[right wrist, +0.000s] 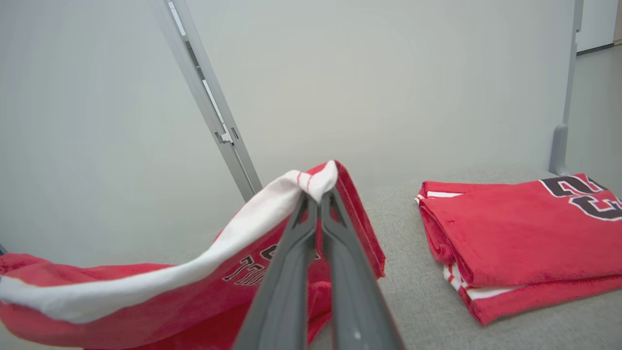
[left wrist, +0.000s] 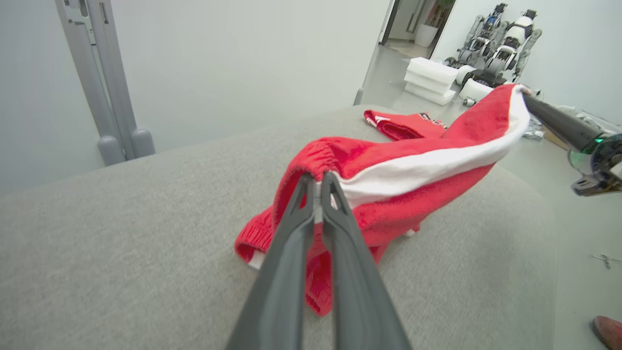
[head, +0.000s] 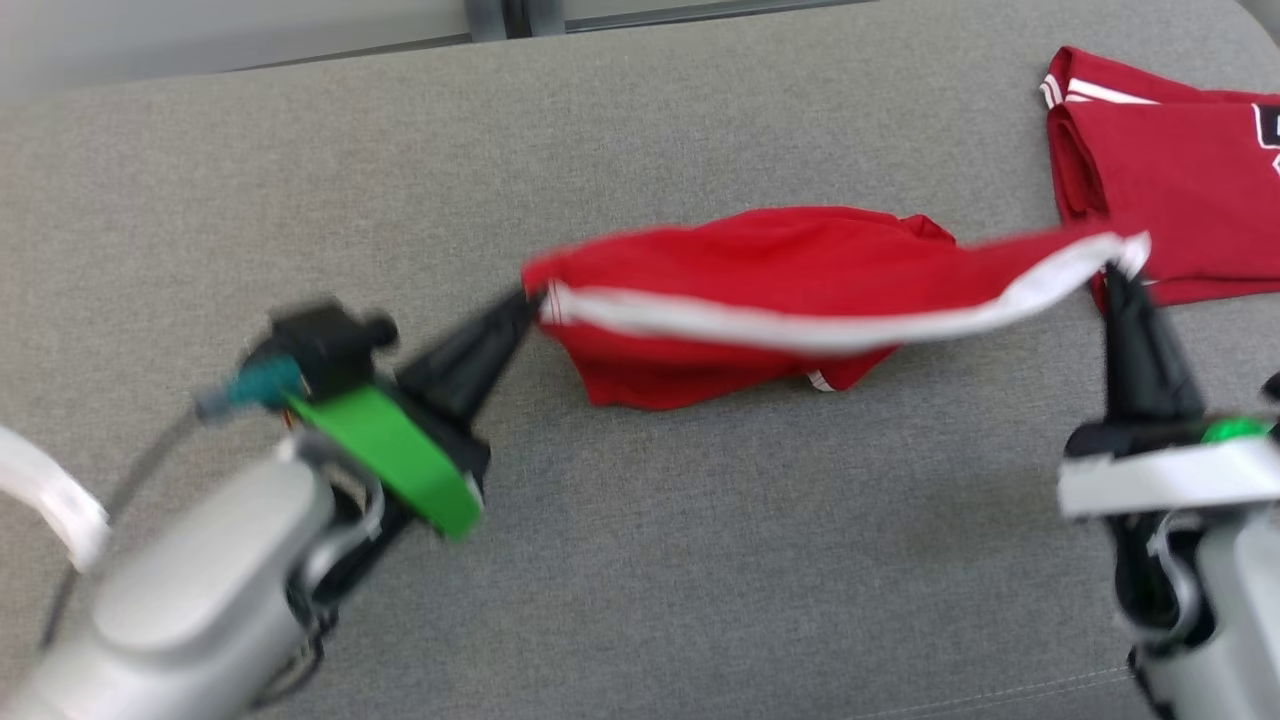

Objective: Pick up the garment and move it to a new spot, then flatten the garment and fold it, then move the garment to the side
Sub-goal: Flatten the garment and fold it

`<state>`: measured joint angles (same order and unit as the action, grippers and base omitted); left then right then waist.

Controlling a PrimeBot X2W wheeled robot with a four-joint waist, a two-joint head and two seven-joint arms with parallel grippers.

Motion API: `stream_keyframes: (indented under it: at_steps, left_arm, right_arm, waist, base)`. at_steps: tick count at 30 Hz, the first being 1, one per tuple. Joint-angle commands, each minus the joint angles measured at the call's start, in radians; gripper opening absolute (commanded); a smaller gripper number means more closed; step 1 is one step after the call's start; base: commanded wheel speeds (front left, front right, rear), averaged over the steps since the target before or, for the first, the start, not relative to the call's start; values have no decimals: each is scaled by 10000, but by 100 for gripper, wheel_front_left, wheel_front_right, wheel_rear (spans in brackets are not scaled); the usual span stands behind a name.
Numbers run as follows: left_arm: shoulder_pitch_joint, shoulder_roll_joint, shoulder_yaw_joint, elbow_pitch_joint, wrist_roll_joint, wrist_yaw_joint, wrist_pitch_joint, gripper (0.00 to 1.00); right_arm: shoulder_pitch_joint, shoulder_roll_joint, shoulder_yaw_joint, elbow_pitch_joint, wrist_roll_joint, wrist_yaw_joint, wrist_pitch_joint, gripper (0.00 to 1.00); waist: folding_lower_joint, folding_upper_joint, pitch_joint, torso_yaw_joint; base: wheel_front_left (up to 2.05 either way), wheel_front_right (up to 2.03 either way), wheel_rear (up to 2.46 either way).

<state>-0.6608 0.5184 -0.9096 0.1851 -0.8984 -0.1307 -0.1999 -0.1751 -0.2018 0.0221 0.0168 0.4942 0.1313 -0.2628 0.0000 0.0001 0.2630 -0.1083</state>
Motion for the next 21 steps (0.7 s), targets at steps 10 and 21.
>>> stream_keyframes:
  at_steps: [10, 21]
  left_arm:
    - [-5381, -269, 602, -158, -3062, -1, 2442, 0]
    - [-9733, -1374, 344, 1497, -2242, -2, 915, 0]
  right_arm:
    - [-4919, -1643, 189, 648, 2013, -13, -21, 0]
    - [-9623, -2693, -49, 1650, 2468, -13, -21, 0]
  waist:
    - [0, -1, 1618, -151]
    - [0, -1, 2912, -419]
  base:
    - [0, 0, 0]
    - [0, 0, 0]
